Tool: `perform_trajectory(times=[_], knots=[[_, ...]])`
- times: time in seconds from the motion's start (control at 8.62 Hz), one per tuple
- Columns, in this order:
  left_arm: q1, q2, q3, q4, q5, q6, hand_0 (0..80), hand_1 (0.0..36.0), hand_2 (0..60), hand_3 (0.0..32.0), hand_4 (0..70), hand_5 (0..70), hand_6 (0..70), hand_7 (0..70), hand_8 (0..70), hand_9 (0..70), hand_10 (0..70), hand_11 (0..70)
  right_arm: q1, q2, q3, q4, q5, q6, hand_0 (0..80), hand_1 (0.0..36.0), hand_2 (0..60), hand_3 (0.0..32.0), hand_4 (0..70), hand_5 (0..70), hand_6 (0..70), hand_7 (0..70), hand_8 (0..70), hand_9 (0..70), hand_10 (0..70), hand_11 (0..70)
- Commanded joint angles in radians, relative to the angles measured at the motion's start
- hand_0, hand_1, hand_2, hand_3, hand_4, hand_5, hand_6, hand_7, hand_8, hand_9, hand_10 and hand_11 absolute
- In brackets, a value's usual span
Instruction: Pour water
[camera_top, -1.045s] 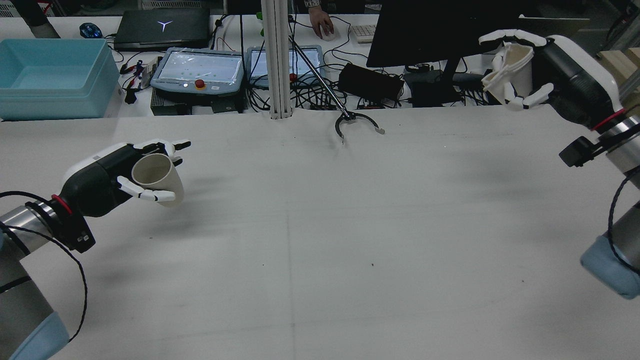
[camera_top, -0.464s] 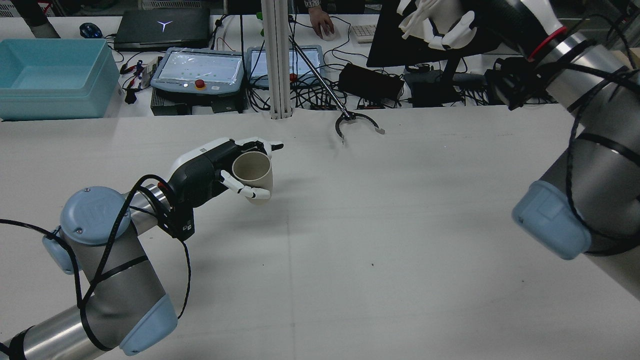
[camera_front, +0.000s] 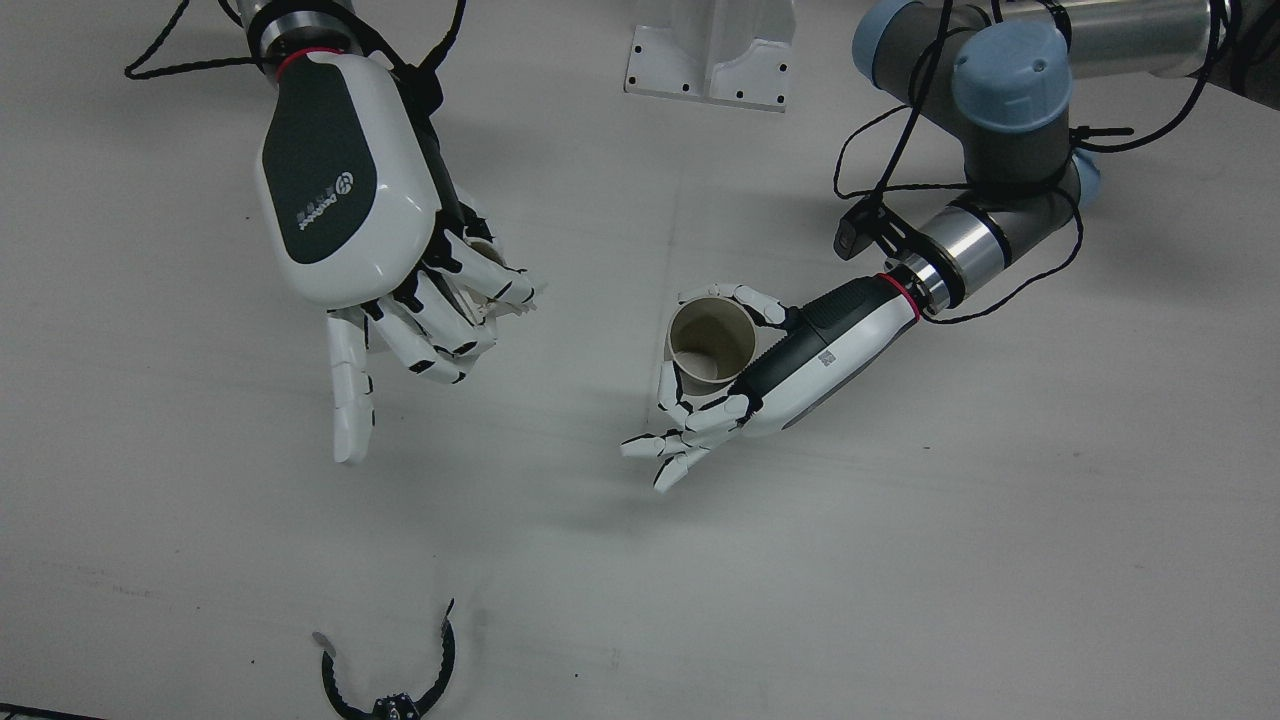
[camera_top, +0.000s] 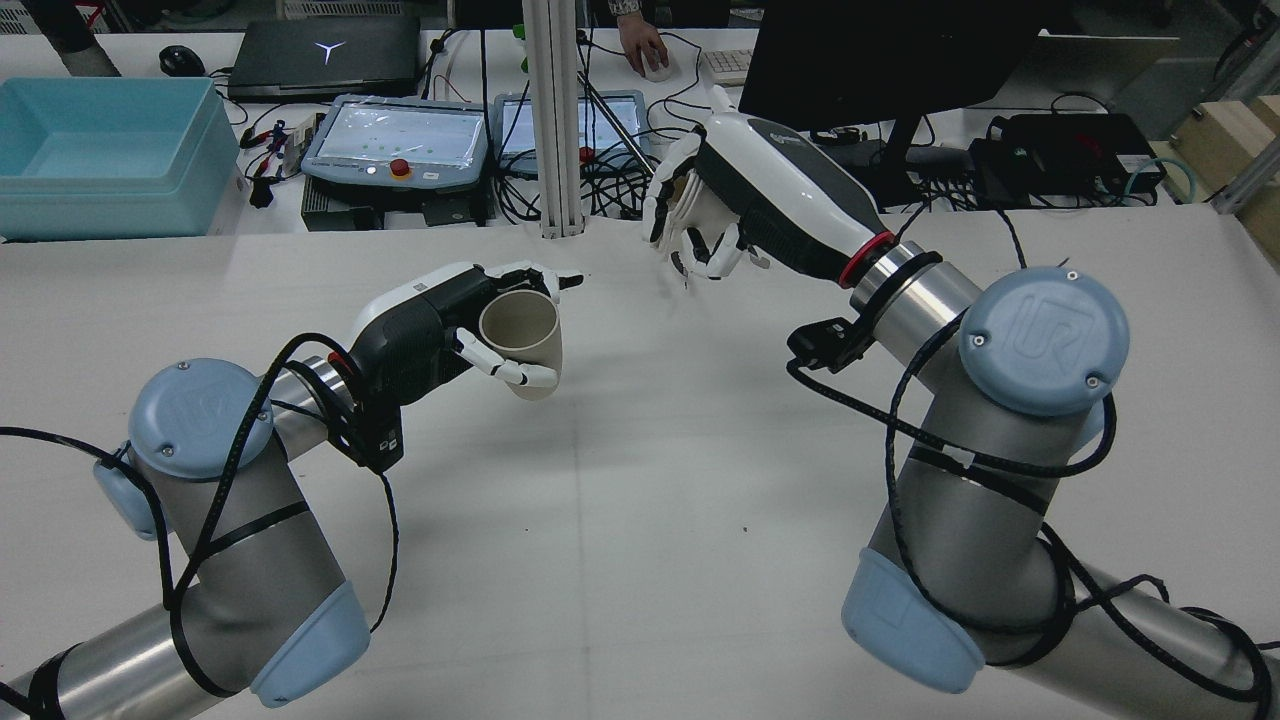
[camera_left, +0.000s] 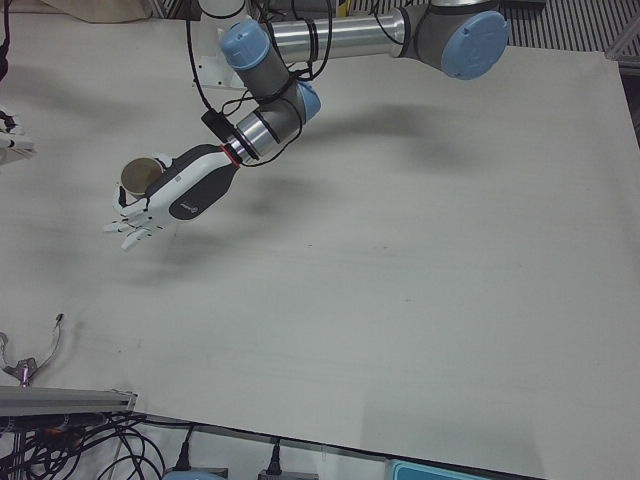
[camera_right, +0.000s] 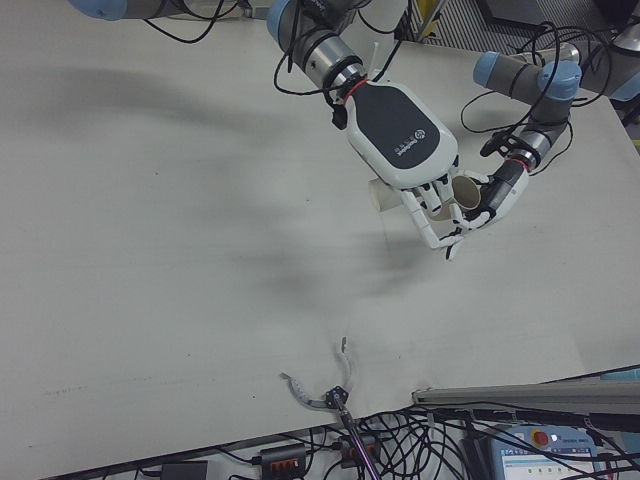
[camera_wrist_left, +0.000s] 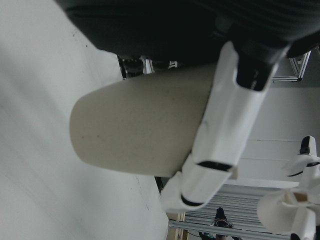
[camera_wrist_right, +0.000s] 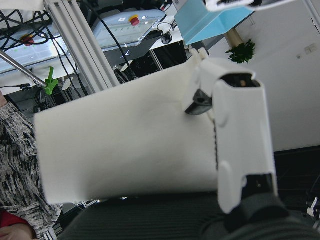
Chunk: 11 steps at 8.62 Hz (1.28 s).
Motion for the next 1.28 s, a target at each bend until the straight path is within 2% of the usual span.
perform_trajectory(times=[0.0, 0.12, 0.23, 0.46, 0.58, 0.7, 0.81, 0.93, 1.04, 1.16], knots=[[0.001, -0.037, -0.002, 0.025, 0.000, 0.001, 80.0, 36.0, 60.0, 0.0, 29.5, 70.0, 14.4, 13.3, 3.1, 1.2, 4.6, 11.2, -0.108, 0.078, -0.122, 0.002, 0.068, -0.108, 80.0, 36.0, 60.0, 0.0, 70.0, 22.3, 69.2, 70.0, 34.7, 48.3, 0.0, 1.5], [0.001, -0.057, 0.002, 0.037, 0.000, 0.002, 80.0, 36.0, 60.0, 0.0, 29.7, 70.0, 14.5, 13.5, 3.2, 1.3, 4.6, 11.2, -0.116, 0.109, -0.159, 0.005, 0.075, -0.108, 80.0, 36.0, 60.0, 0.0, 70.0, 22.4, 69.1, 70.0, 35.3, 48.9, 0.0, 1.7], [0.003, -0.056, 0.011, 0.038, -0.001, 0.005, 80.0, 36.0, 60.0, 0.0, 29.4, 70.0, 14.4, 13.4, 3.1, 1.2, 4.6, 11.2, -0.131, 0.116, -0.159, 0.005, 0.097, -0.110, 80.0, 36.0, 60.0, 0.0, 70.0, 22.5, 68.1, 70.0, 35.4, 49.3, 0.0, 2.8], [0.001, -0.041, 0.010, 0.036, -0.001, 0.005, 80.0, 36.0, 60.0, 0.0, 29.3, 70.0, 14.7, 13.7, 3.4, 1.3, 4.9, 11.7, -0.136, 0.107, -0.092, 0.005, 0.097, -0.107, 80.0, 36.0, 60.0, 0.0, 70.0, 22.6, 66.4, 70.0, 35.2, 49.0, 0.0, 2.9], [-0.005, -0.039, 0.002, 0.036, -0.001, -0.001, 80.0, 36.0, 60.0, 0.0, 29.0, 70.0, 14.5, 13.5, 3.4, 1.3, 4.9, 11.7, -0.111, 0.052, 0.039, 0.005, 0.097, -0.096, 80.0, 36.0, 60.0, 0.0, 70.0, 22.5, 65.5, 70.0, 34.5, 48.1, 0.0, 2.7], [-0.014, -0.024, -0.008, 0.033, 0.000, -0.018, 80.0, 36.0, 60.0, 0.0, 29.2, 70.0, 14.3, 13.2, 3.4, 1.2, 4.9, 11.7, -0.037, -0.026, 0.145, 0.009, 0.092, -0.008, 80.0, 36.0, 60.0, 0.0, 68.9, 22.6, 62.4, 70.0, 33.7, 46.8, 0.0, 3.2], [-0.014, 0.049, -0.043, 0.012, -0.001, -0.044, 80.0, 36.0, 60.0, 0.0, 28.7, 70.0, 13.9, 12.8, 3.4, 1.1, 4.8, 11.6, 0.049, -0.095, 0.161, 0.011, 0.089, 0.204, 80.0, 36.0, 60.0, 0.0, 63.3, 23.3, 62.3, 70.0, 35.5, 48.6, 2.9, 8.6], [-0.014, 0.129, -0.082, -0.022, 0.000, -0.045, 80.0, 36.0, 60.0, 0.0, 28.1, 70.0, 12.9, 11.3, 2.9, 0.8, 4.7, 11.5, 0.152, -0.189, 0.154, 0.072, 0.085, 0.378, 80.0, 36.0, 60.0, 0.0, 60.6, 24.1, 64.2, 70.0, 37.6, 51.0, 6.8, 14.4], [-0.017, 0.198, -0.093, -0.069, -0.001, -0.067, 80.0, 36.0, 60.0, 0.0, 28.5, 70.0, 13.1, 11.5, 3.0, 0.9, 4.8, 11.6, 0.254, -0.303, 0.152, 0.209, 0.062, 0.454, 80.0, 36.0, 60.0, 0.0, 52.7, 24.8, 64.2, 70.0, 38.8, 51.9, 9.3, 18.0], [-0.022, 0.267, -0.111, -0.103, -0.001, -0.087, 80.0, 36.0, 60.0, 0.0, 29.5, 70.0, 13.6, 12.2, 3.2, 1.0, 4.9, 11.7, 0.363, -0.396, 0.114, 0.327, 0.007, 0.544, 80.0, 36.0, 60.0, 0.0, 43.3, 25.5, 63.2, 70.0, 40.4, 53.2, 12.1, 22.3]])
